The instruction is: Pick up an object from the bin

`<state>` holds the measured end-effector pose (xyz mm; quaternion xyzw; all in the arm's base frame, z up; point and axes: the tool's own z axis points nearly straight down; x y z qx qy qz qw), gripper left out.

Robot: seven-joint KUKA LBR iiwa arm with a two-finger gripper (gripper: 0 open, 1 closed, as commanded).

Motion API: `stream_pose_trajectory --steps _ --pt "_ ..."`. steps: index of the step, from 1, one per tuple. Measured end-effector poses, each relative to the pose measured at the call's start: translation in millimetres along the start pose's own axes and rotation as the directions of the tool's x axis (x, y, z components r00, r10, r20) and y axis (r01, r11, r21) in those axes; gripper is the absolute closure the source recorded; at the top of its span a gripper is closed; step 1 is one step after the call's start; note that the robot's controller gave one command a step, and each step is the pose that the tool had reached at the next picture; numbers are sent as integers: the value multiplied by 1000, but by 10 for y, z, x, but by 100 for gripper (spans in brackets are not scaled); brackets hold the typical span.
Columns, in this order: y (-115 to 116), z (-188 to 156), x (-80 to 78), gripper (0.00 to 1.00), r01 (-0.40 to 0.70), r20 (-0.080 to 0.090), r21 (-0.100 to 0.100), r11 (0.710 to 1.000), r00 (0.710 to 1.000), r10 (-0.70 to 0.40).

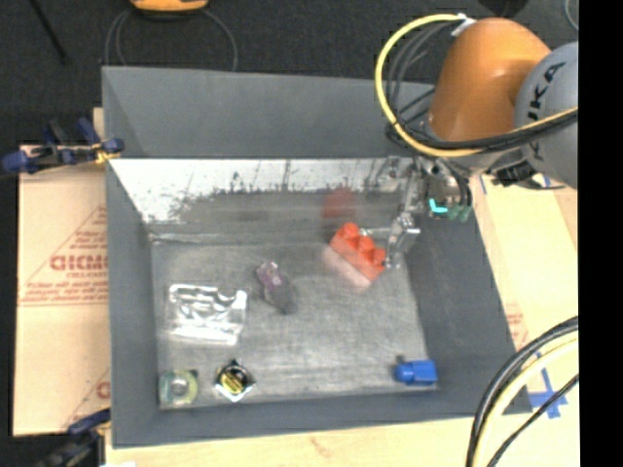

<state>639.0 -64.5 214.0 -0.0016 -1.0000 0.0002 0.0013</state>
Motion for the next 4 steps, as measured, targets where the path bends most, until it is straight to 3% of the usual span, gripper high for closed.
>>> stream_pose_trajectory --steps 1,2,3,4 --pt "102 950 -19 0 180 10 1 984 984 -180" --pt "-104 1301 -22 0 56 6 -2 998 998 -56" --pt "-106 1285 -32 100 58 9 0 998 998 -58" --pt "-65 -69 -153 100 85 17 5 996 996 -85"
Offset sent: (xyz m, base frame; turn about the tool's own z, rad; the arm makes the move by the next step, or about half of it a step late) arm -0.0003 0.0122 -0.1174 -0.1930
